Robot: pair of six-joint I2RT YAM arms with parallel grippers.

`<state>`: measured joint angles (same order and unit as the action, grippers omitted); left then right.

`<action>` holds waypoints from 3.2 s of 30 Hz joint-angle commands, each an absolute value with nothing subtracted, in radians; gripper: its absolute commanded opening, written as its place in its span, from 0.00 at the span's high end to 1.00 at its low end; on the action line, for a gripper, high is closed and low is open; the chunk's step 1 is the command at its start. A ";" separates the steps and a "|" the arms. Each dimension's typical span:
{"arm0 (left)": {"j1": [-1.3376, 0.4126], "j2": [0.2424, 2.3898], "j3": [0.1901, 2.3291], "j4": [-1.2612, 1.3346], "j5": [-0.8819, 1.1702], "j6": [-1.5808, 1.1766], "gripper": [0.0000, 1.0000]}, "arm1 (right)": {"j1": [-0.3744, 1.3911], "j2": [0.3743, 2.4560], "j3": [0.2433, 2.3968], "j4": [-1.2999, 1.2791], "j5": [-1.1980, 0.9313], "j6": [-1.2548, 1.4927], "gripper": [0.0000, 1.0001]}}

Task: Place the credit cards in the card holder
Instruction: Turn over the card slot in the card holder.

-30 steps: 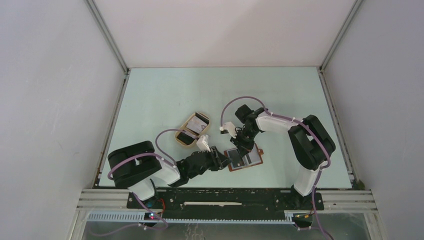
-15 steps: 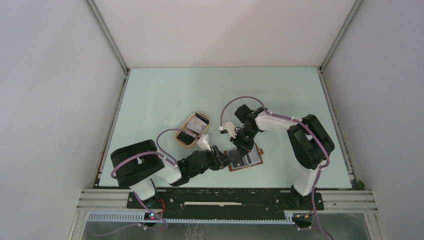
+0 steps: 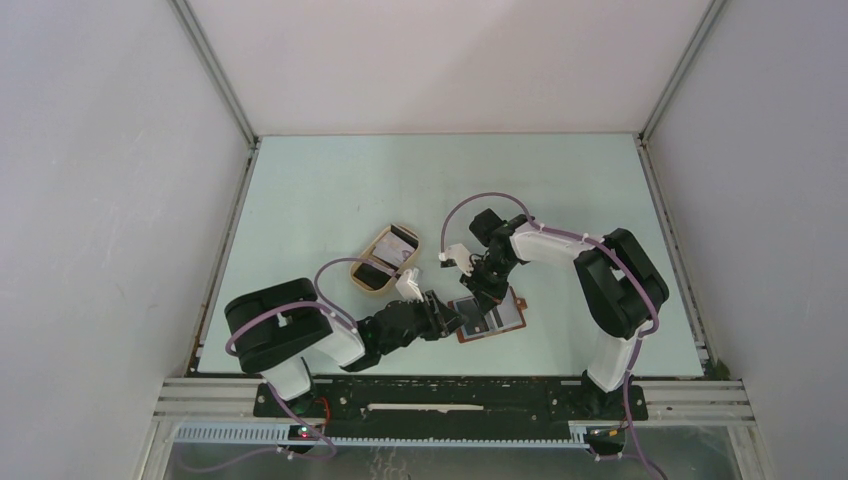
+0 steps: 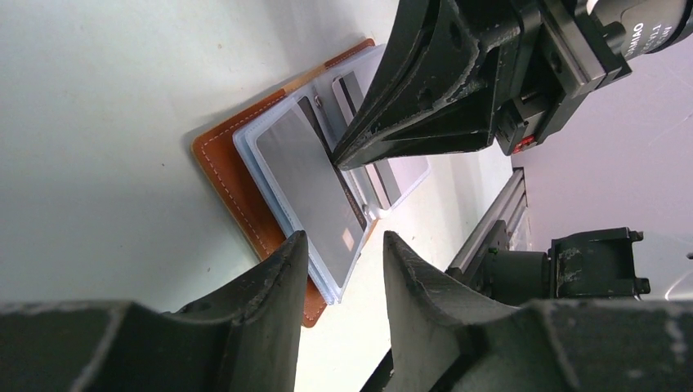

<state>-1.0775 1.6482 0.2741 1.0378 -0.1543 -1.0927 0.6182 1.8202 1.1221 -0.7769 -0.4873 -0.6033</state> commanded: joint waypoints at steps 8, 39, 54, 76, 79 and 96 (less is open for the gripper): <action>-1.072 1.641 0.318 1.042 -0.166 -1.100 0.56 | 0.624 1.838 1.143 -0.793 -0.452 -0.605 0.96; -1.072 1.609 0.323 0.966 -0.194 -1.088 0.53 | 0.624 1.841 1.143 -0.792 -0.452 -0.603 0.96; -1.072 1.610 0.337 0.962 -0.176 -1.083 0.52 | 0.624 1.844 1.146 -0.796 -0.452 -0.603 0.96; -1.075 1.617 0.345 0.962 -0.177 -1.087 0.53 | 0.624 1.845 1.146 -0.796 -0.451 -0.603 0.96; -1.075 1.622 0.347 0.962 -0.175 -1.087 0.53 | 0.624 1.844 1.146 -0.796 -0.451 -0.603 0.96; -1.074 1.639 0.359 0.966 -0.166 -1.089 0.53 | 0.624 1.842 1.146 -0.797 -0.452 -0.603 0.96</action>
<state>-1.0775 1.6367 0.3241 0.9543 -0.1699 -1.0916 0.6182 1.8267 1.1275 -0.7811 -0.4870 -0.5995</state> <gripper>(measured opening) 0.471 0.041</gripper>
